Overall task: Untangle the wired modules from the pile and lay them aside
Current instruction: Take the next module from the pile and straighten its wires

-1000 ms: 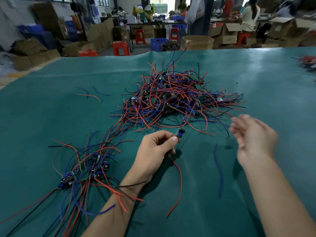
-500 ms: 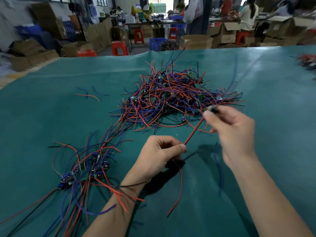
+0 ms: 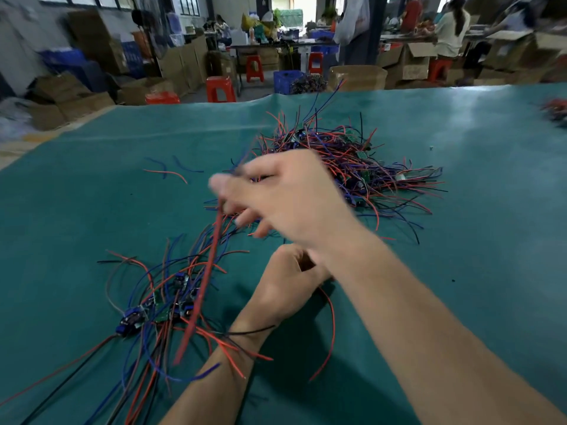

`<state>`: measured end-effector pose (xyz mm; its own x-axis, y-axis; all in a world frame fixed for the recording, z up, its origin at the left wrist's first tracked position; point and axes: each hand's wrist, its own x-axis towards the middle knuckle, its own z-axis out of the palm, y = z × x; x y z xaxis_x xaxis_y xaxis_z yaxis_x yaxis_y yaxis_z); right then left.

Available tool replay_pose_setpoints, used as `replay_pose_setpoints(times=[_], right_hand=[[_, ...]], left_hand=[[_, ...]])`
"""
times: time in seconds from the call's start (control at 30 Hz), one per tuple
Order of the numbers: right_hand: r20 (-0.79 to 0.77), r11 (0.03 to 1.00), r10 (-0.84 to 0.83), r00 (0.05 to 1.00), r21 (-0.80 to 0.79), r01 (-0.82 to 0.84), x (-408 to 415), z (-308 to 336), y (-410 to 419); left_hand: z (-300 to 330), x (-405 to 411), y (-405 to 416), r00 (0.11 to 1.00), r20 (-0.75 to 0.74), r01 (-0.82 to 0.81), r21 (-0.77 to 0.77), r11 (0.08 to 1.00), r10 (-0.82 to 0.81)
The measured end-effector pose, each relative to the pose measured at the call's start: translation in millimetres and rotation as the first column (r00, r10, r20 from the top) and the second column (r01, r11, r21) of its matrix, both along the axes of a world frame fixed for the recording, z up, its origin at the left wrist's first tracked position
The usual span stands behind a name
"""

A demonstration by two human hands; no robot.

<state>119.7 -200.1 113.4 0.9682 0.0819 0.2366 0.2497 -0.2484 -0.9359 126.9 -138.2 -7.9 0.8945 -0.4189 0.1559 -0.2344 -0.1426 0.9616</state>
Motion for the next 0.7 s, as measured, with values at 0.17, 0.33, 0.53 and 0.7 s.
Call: replay_pose_setpoints(times=[0.17,0.33,0.53,0.7], right_hand=[[0.023,0.691,-0.187,0.982,-0.708,0.148,40,-33,-3],[0.071,0.357,-0.349,0.934,-0.912,0.202,64,-70,-75],[0.154,0.399,-0.431,0.889,-0.851,0.341,62,-85,-109],[0.11,0.653,-0.549,0.828,-0.562,0.507,50,-75,-124]], left_hand=[[2,0,-1,0.999,0.049,-0.019,-0.053,0.998,0.022],[-3,4,-2,0.999,-0.035,0.01,0.013,1.0,-0.01],[-2,3,-3,0.997,-0.077,-0.002,-0.02,1.0,0.001],[-2,3,-3,0.995,-0.096,-0.018,-0.028,0.999,0.015]])
